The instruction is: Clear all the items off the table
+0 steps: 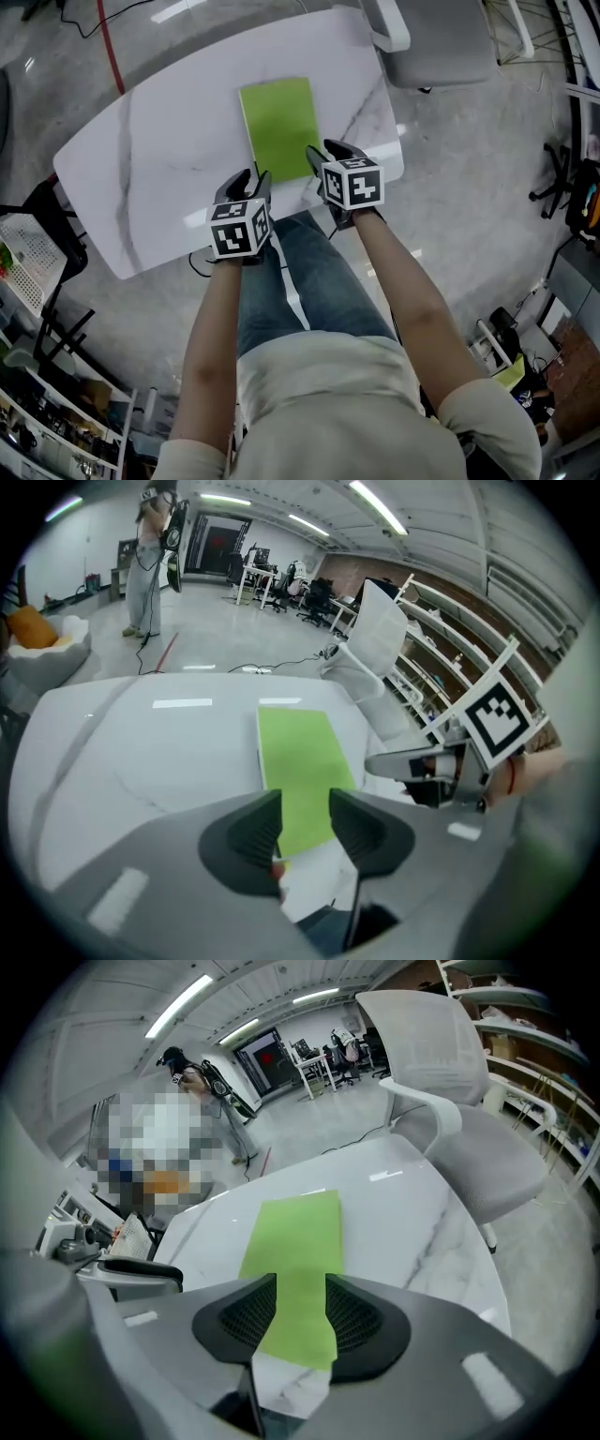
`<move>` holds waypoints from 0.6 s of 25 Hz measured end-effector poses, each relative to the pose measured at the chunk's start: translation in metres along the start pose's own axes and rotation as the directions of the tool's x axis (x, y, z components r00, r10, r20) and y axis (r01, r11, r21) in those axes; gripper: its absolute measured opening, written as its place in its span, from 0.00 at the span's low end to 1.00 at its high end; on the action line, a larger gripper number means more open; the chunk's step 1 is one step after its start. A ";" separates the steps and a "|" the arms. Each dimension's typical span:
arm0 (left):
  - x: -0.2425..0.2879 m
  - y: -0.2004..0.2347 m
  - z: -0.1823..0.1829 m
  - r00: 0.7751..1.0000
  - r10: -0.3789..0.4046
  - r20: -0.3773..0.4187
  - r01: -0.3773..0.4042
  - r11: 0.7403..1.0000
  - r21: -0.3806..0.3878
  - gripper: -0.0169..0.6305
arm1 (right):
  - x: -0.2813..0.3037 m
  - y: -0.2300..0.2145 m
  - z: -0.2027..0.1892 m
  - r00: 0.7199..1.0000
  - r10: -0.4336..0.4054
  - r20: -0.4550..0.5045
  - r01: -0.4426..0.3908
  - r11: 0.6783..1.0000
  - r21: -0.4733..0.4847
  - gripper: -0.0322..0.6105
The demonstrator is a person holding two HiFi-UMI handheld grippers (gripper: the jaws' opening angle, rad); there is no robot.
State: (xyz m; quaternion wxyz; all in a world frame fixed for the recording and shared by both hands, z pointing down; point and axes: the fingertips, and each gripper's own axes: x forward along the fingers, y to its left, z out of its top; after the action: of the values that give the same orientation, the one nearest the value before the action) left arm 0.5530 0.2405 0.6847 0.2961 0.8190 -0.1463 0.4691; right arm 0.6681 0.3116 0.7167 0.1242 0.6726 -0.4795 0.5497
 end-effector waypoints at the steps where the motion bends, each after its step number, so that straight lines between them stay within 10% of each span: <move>1: 0.005 0.001 -0.001 1.000 -0.001 -0.006 0.001 1.000 0.000 0.29 | 0.005 -0.002 0.002 1.000 0.003 -0.005 -0.003 1.000 -0.001 0.30; 15: 0.070 0.008 -0.029 0.983 -0.120 -0.138 0.123 0.992 0.017 0.62 | 0.066 -0.012 0.022 0.997 0.067 -0.045 -0.067 0.998 -0.004 0.52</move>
State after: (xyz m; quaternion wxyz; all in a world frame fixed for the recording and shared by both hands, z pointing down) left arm 0.5653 0.2545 0.7586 0.3230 0.7962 -0.0695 0.5068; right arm 0.6867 0.2690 0.7701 0.1183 0.6433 -0.5004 0.5672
